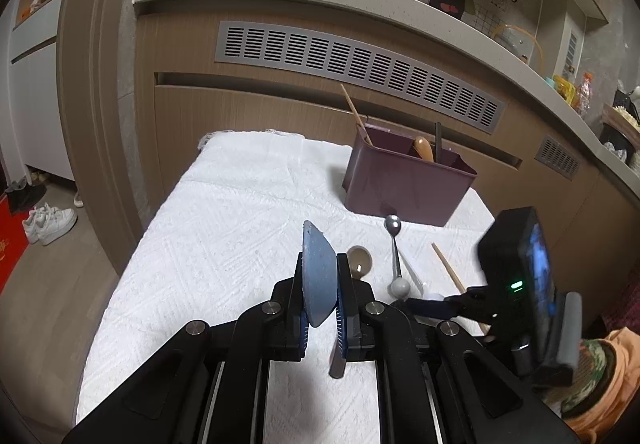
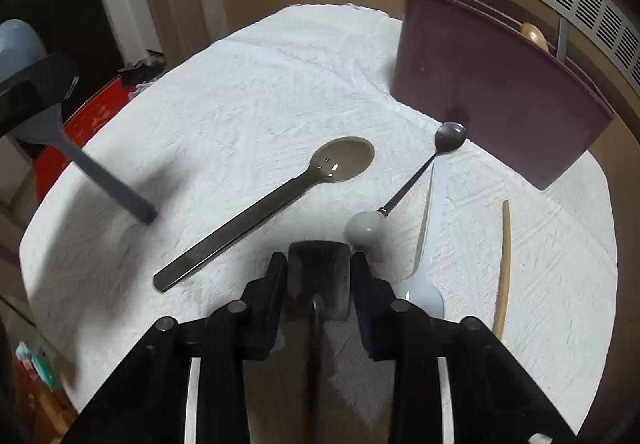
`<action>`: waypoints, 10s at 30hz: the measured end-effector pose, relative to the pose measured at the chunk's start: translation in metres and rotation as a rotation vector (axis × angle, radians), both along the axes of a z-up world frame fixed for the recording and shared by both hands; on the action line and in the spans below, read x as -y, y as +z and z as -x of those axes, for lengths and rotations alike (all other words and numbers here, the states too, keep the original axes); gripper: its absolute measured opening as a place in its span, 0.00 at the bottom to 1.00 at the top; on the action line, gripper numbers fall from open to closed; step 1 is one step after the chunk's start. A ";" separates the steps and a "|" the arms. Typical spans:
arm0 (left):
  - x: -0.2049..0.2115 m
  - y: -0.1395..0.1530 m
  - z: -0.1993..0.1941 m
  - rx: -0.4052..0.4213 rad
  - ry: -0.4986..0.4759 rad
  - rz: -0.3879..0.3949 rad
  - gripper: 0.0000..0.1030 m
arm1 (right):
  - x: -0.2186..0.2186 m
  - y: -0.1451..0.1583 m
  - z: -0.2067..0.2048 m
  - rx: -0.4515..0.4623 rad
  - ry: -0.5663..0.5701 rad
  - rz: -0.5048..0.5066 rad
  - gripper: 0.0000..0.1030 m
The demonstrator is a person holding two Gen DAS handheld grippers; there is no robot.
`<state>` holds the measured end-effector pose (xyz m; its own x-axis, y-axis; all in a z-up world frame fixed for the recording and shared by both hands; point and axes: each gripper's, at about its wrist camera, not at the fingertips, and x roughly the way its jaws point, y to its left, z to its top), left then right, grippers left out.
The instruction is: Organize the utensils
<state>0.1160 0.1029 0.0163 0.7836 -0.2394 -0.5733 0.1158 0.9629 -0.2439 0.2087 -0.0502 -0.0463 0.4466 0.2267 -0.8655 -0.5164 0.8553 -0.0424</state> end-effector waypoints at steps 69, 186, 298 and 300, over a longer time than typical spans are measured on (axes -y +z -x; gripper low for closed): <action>0.079 0.041 -0.198 0.014 -0.126 0.019 0.65 | 0.151 0.103 -0.113 0.480 -0.225 -0.256 0.61; 0.072 0.029 -0.014 0.061 -0.064 -0.068 0.33 | 0.116 0.082 -0.002 0.222 -0.147 -0.186 0.04; 0.139 0.085 -0.262 0.012 -0.206 -0.109 0.55 | 0.133 0.163 -0.158 0.284 -0.177 -0.209 0.22; 0.137 0.076 -0.264 0.002 -0.185 -0.119 0.63 | 0.134 0.145 -0.167 0.229 -0.190 -0.208 0.24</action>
<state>0.3799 -0.0342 0.0918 0.7336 -0.3103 -0.6046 0.2939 0.9470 -0.1294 0.3755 -0.1844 0.0984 0.6747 0.2817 -0.6822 -0.3443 0.9377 0.0467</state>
